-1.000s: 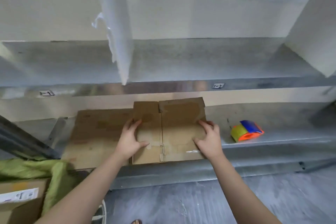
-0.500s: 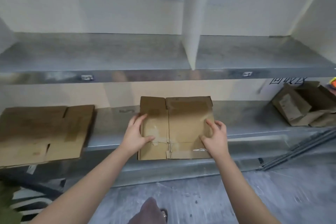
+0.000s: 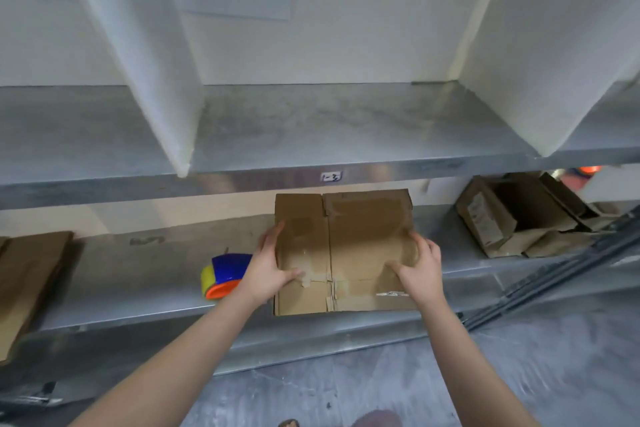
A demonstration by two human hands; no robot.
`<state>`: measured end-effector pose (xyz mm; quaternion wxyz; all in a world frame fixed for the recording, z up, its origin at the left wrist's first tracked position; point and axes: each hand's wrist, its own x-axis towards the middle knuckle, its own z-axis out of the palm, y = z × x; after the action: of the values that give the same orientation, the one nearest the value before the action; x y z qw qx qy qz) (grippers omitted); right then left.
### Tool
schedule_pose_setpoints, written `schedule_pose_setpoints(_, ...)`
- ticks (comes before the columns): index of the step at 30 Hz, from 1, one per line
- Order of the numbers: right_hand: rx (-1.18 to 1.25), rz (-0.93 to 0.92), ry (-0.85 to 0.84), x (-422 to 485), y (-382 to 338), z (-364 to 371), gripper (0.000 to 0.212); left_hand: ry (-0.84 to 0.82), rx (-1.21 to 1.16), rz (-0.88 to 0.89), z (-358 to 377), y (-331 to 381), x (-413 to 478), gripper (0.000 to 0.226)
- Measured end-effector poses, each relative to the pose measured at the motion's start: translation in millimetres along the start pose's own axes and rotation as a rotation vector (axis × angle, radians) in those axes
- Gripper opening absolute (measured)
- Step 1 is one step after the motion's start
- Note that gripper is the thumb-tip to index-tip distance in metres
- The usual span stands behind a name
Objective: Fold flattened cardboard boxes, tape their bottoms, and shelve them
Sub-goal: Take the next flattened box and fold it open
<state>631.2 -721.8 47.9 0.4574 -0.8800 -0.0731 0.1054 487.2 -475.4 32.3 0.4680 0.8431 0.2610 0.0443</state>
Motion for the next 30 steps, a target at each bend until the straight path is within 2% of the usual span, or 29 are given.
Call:
schedule_pose_setpoints(4,0.053,0.040,-0.028,41.7,12.6,-13.0,0.087,0.043,-0.232,-0.086,26.4,14.0,21.1,0.112)
schedule_pose_setpoints(10,0.113,-0.028,-0.071,83.9,27.3,-19.8,0.085,0.173,-0.454,-0.157,53.1,25.3,36.5,0.103)
schedule_pose_setpoints(12,0.122,-0.030,-0.086,90.2,31.9,-19.5,0.086,0.198,-0.522,-0.159,57.9,29.7,38.5,0.093)
schedule_pose_setpoints(15,0.135,0.004,-0.060,94.5,39.8,-17.4,0.072,0.284,-0.586,-0.153,62.9,31.2,40.9,0.065)
schedule_pose_setpoints(18,0.142,0.019,-0.049,97.5,48.9,-17.9,0.061,0.355,-0.546,-0.143,62.6,32.7,42.9,0.039)
schedule_pose_setpoints(22,0.261,0.066,-0.037,104.5,54.4,-25.0,0.040,0.428,-0.460,-0.133,58.8,38.3,41.9,0.022)
schedule_pose_setpoints(26,0.247,0.011,-0.005,103.9,57.2,-30.6,0.027,0.438,-0.398,-0.152,53.8,48.6,38.9,0.028)
schedule_pose_setpoints(30,0.256,-0.036,0.007,97.4,55.1,-32.6,0.039,0.434,-0.502,-0.045,53.3,56.5,33.1,0.050)
